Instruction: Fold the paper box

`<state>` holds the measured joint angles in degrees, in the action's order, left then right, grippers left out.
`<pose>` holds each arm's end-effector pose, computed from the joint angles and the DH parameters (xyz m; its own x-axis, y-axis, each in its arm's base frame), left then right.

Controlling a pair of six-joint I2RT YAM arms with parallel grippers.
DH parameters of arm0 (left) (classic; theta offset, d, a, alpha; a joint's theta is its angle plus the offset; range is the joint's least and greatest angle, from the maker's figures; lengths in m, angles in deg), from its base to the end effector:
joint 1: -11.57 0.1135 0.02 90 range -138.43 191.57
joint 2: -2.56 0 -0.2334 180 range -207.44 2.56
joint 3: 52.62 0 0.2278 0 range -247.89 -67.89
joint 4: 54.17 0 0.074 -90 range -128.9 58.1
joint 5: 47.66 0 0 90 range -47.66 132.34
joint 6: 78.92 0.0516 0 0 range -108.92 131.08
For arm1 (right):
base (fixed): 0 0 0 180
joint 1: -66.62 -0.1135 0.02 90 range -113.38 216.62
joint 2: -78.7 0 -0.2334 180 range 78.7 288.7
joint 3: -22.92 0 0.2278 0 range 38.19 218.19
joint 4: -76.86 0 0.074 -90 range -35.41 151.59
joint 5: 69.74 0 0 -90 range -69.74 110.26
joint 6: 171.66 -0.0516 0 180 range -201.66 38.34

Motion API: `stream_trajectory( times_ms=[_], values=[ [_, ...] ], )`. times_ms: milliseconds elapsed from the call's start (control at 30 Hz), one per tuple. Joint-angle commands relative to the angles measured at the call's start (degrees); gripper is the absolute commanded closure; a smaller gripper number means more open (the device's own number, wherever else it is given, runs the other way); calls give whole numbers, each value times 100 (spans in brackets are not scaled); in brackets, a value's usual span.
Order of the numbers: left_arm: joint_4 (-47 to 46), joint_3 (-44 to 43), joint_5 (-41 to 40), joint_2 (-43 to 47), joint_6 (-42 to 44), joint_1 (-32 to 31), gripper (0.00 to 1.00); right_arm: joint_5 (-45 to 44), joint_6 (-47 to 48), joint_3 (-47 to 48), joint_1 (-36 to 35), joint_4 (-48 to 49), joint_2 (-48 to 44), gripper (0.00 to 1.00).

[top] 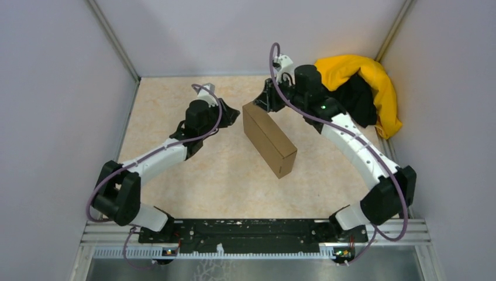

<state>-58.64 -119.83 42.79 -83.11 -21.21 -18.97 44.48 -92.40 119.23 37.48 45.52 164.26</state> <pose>0.2929 -0.1733 0.2437 -0.4510 -0.3542 -0.8193 0.3239 0.7904 -0.5200 0.2858 0.1836 0.3461 -0.4471 -0.0547 -0.8928 -0.7086 0.6308 0.3162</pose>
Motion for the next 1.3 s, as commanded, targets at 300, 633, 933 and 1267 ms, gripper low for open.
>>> stream_trajectory(
  times_ms=[300, 633, 933, 1267],
  values=[
    [749, 190, 553, 1083, -61, -244, 64, -1064, -171, -1443, -74, -1557, -2090, 74],
    [1006, -1279, 589, 201, 277, -290, 63, -986, -388, -2149, -82, -1855, -2698, 77],
    [1394, -2643, 559, -1071, 587, -276, 62, -871, -508, -2639, -81, -1900, -3082, 78],
    [1325, -2535, 373, -1523, 656, -259, 62, -920, -547, -3310, -91, -1852, -3079, 82]
  ],
)
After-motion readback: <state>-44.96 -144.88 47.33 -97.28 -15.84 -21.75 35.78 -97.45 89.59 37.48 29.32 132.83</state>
